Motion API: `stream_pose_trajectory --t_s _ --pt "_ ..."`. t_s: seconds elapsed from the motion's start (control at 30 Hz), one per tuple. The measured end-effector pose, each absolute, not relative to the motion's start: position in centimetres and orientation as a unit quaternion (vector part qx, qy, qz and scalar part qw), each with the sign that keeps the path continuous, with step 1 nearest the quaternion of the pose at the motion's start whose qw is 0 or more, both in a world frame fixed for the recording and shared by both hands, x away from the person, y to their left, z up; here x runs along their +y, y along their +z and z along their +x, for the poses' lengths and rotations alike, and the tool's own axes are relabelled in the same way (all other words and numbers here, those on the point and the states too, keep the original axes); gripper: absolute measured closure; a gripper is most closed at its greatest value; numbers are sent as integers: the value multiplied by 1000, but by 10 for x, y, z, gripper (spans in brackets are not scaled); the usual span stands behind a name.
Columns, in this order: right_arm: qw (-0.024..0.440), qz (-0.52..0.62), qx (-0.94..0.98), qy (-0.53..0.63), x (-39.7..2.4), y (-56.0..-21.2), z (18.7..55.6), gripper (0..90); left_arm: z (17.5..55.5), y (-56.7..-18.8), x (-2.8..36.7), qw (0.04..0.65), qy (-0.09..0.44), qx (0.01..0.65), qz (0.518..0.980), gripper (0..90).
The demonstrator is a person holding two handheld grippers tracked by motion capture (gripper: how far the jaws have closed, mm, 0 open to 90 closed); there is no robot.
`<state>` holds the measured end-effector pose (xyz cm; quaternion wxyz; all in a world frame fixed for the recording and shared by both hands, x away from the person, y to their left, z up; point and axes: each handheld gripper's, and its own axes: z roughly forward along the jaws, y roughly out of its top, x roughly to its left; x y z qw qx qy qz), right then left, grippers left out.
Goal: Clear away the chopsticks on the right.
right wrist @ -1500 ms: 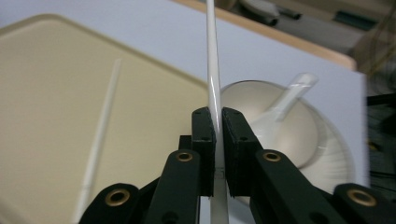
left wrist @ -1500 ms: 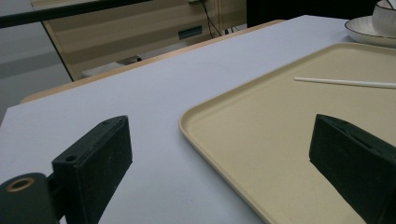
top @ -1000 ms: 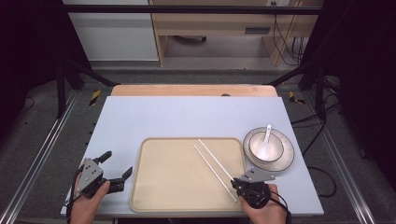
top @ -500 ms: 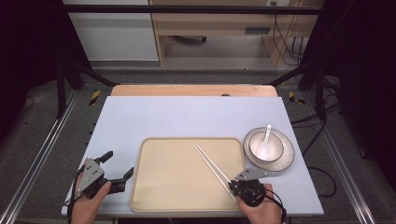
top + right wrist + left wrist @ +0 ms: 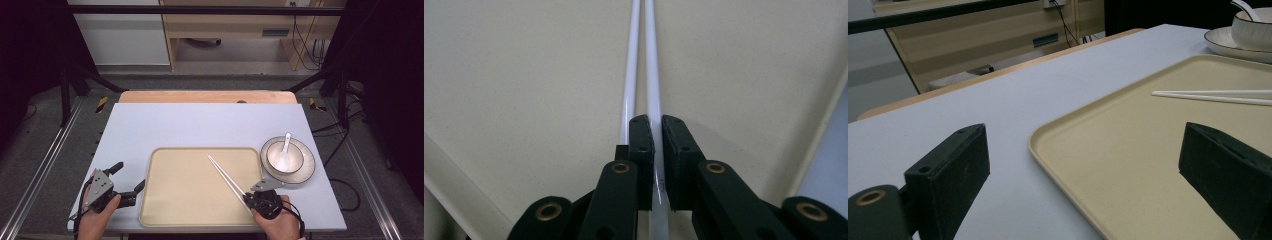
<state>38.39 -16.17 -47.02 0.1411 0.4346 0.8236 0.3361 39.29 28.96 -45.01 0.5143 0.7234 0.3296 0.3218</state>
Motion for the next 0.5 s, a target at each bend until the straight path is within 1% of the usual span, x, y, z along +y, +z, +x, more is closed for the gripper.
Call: stream_pose_trajectory --t_s 0.07,0.1,0.17,0.27,0.37,0.47,0.5 --pt "136 438 823 336 -161 -470 383 831 393 -450 289 514 322 329 724 58" --pt "133 435 821 344 -162 -470 383 785 393 -449 288 514 321 330 723 58" --pt "133 434 815 361 -163 -468 381 755 393 -448 286 515 319 327 725 61" --pt "150 430 805 380 -166 -462 378 686 393 -445 283 518 312 327 727 65" --pt "173 428 790 403 -169 -457 377 563 392 -441 278 519 302 323 731 65" --pt "199 433 771 422 -170 -450 375 388 392 -437 272 523 287 322 735 66" --pt "201 433 765 432 -172 -448 375 348 392 -436 270 521 282 319 740 66"
